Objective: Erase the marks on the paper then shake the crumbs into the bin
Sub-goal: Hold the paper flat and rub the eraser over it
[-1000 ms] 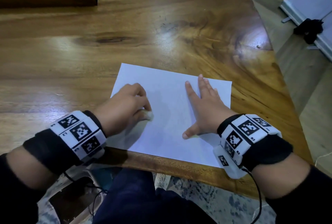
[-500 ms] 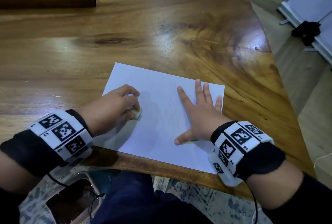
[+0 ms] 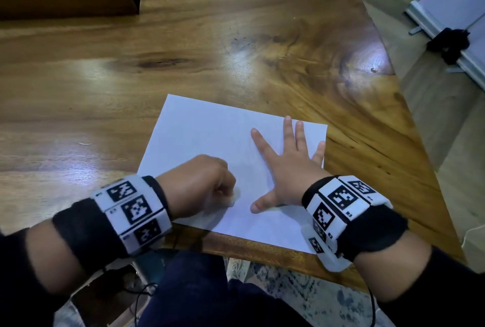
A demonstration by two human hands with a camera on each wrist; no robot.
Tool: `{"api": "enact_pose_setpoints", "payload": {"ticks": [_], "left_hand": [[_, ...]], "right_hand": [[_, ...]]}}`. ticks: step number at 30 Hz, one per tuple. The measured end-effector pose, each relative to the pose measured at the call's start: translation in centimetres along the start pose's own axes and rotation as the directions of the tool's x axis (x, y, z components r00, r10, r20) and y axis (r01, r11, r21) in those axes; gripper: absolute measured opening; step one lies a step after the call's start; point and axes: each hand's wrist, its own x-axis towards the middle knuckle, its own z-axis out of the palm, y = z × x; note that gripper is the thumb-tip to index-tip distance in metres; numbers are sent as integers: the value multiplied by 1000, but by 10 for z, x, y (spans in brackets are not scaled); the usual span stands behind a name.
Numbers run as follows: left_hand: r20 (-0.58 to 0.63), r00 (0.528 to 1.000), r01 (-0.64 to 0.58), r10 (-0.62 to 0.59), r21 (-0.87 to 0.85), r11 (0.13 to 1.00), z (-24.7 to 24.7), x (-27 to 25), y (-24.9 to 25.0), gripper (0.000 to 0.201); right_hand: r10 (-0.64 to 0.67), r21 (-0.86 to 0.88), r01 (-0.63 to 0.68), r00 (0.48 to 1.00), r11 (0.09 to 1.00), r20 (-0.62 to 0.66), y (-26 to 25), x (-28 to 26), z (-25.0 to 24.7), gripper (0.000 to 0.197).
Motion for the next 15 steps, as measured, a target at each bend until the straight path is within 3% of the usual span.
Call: {"api": "enact_pose_setpoints", "payload": {"ticks": [2, 5, 7, 10, 12, 13, 15], "left_hand": [[-15, 999, 36, -36, 12, 999, -10, 12, -3, 7], [-238, 967, 96, -90, 15, 995, -24, 45, -8, 7], [-270, 959, 93, -88, 7, 996, -23, 52, -9, 2], [-80, 997, 26, -23, 32, 999, -10, 25, -8, 13], [97, 995, -17, 12, 47, 999, -2, 3, -2, 5], [133, 991, -19, 16, 25, 1000, -1, -2, -1, 2], [86, 996, 4, -8, 40, 999, -8, 9, -1, 8]], "right_hand": [[-1, -5, 1, 1000, 1000, -2, 0, 0, 0, 139], [6, -10, -6, 1000, 1000, 1, -1, -1, 0, 139], [7, -12, -7, 1000, 1000, 5, -1, -1, -1, 139], [4, -6, -4, 1000, 1000, 6, 0, 0, 0, 140], [4, -4, -4, 1000, 1000, 6, 0, 0, 0, 140], [4, -5, -4, 1000, 1000, 6, 0, 0, 0, 140], [4, -12, -4, 1000, 1000, 5, 0, 0, 0, 140]]}}
